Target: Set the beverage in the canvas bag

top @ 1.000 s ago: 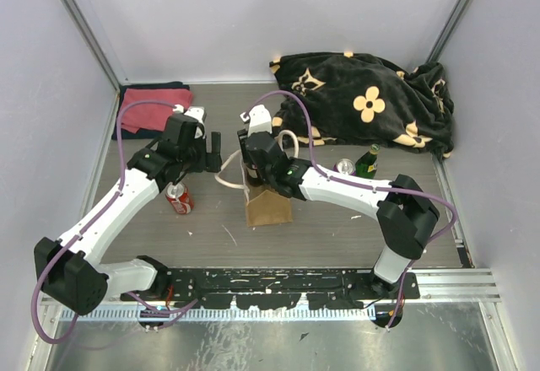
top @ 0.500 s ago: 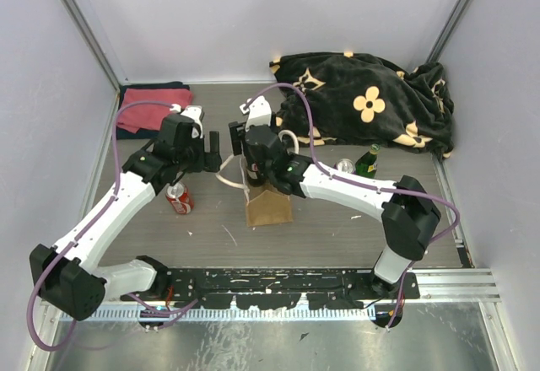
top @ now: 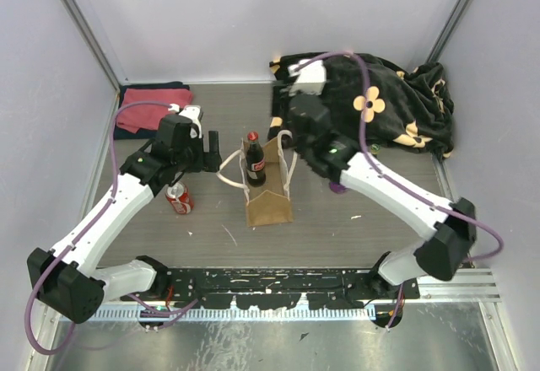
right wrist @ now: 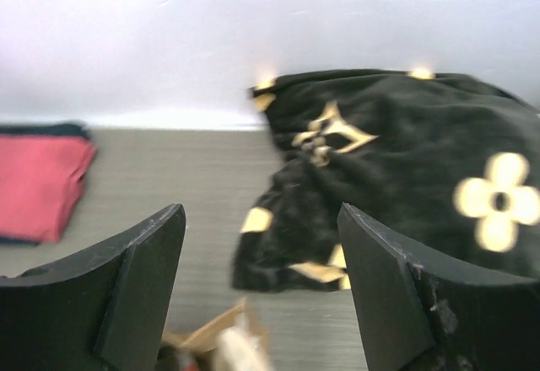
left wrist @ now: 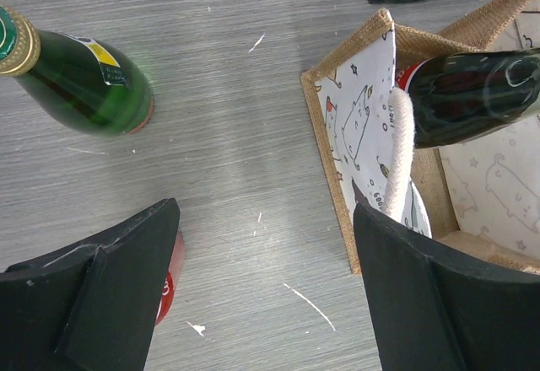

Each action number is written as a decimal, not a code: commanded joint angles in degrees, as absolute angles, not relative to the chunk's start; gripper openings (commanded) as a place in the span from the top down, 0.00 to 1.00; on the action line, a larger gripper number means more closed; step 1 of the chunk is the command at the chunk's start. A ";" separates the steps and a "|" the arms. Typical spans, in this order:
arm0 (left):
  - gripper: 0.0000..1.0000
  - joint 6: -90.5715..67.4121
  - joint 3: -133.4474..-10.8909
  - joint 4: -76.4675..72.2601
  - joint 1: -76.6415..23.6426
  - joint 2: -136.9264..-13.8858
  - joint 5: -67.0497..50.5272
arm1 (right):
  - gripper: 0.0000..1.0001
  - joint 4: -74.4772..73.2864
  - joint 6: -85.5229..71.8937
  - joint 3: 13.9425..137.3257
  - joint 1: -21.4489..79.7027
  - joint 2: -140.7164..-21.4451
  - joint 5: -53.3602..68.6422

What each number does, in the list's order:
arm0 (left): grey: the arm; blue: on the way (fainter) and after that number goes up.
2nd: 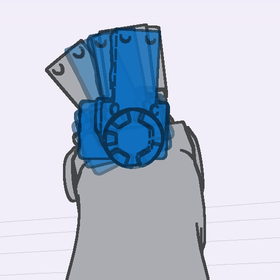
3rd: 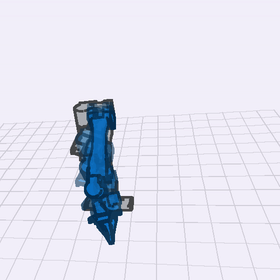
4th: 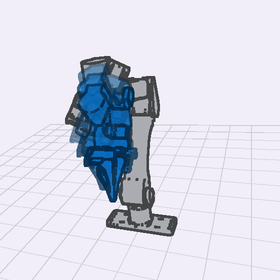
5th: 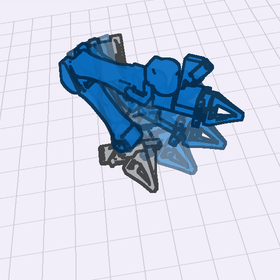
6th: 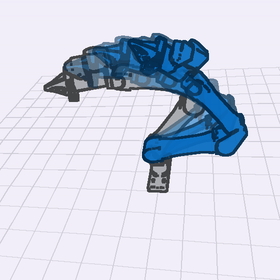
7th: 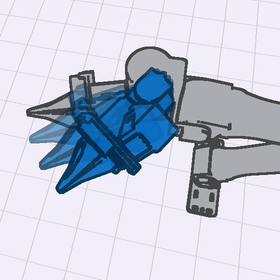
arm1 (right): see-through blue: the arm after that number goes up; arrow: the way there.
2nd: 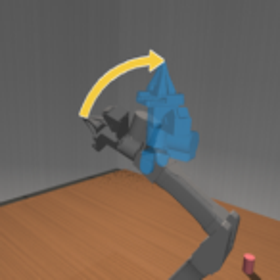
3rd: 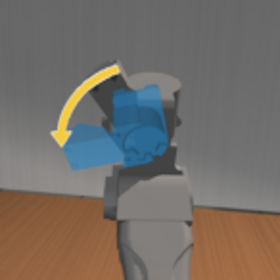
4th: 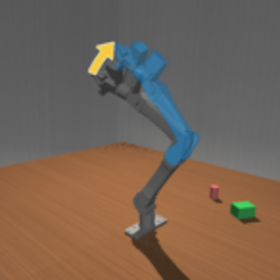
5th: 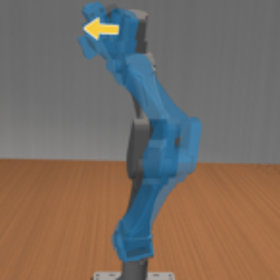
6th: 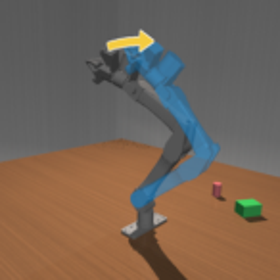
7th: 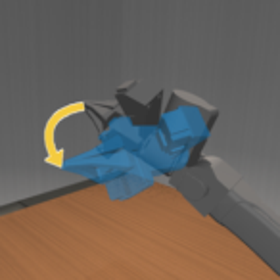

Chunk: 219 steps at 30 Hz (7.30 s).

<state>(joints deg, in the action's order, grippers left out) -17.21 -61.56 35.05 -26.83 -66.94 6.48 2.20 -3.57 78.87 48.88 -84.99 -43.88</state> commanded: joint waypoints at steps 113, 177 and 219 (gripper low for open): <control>0.09 -19.62 -59.50 34.98 -26.64 -67.50 5.64 | 0.99 -3.09 -12.74 71.29 58.52 -74.45 -36.24; 0.09 -19.25 -56.17 34.04 -26.63 -65.33 5.46 | 0.99 6.24 -17.97 56.28 52.06 -87.80 -31.71; 0.06 -15.72 -61.08 35.79 -26.55 -60.31 6.72 | 0.26 -0.31 -14.95 62.10 52.91 -80.99 -32.17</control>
